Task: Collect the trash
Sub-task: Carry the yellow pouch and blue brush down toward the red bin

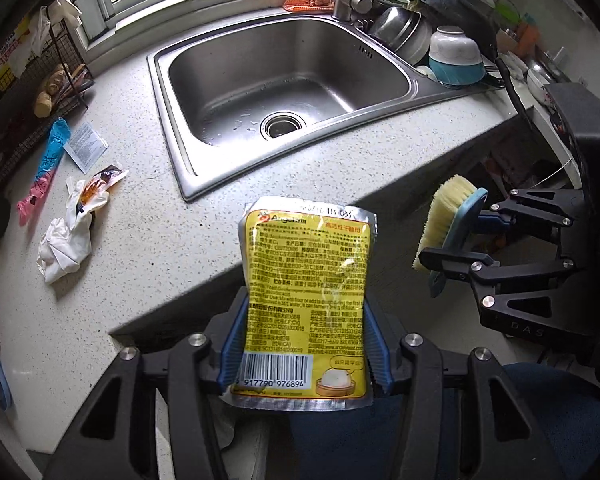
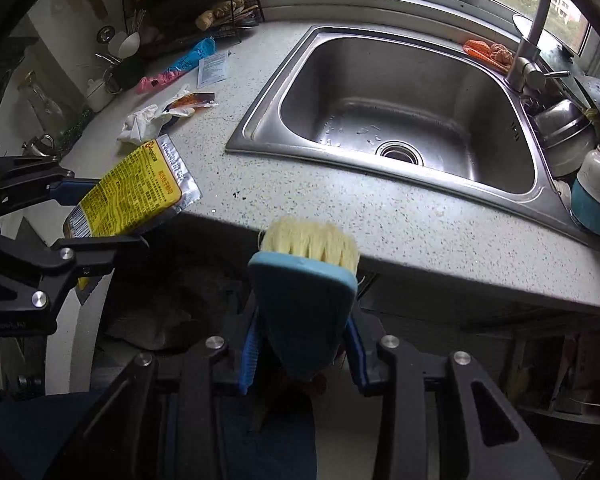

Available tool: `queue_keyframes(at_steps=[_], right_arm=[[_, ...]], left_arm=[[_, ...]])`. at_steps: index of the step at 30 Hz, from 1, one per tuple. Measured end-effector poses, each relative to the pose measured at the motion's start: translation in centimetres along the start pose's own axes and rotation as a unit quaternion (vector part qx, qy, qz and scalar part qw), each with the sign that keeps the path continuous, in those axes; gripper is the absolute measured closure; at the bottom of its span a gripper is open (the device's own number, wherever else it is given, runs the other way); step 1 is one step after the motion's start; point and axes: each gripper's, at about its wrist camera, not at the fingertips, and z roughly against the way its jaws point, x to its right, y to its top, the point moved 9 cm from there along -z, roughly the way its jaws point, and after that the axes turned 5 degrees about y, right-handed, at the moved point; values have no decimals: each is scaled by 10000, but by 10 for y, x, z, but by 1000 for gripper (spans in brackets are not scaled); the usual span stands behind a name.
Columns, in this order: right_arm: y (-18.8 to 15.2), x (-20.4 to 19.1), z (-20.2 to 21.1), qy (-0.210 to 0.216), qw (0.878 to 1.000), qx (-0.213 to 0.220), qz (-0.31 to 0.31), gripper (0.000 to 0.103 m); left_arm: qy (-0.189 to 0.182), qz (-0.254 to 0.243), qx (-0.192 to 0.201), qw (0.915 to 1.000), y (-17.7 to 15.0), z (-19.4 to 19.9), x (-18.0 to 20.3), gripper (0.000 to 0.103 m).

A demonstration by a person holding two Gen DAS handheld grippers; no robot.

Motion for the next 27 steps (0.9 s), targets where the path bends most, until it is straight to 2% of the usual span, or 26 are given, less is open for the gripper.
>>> queue_keyframes(at_steps=[7,14,20,27], right_arm=[[-39,11,-8,-106,9994,-82,-326,68],[-64,19,-40,-145,9974,-220,-671,68],[-87,28,-94,-119,9948,-475,-891,68],[-108,42,-179,-179,9920,-690,-1042,68]], left_arm=[[-158,-79,-226,9996,-30,-24,33,53],[-287,-208,-558,9978,-58,-74,50,53],[-249,55,-836,9962,-79,-141,43,53],[-134,257,-1071,9938,-105,-223,32,53]])
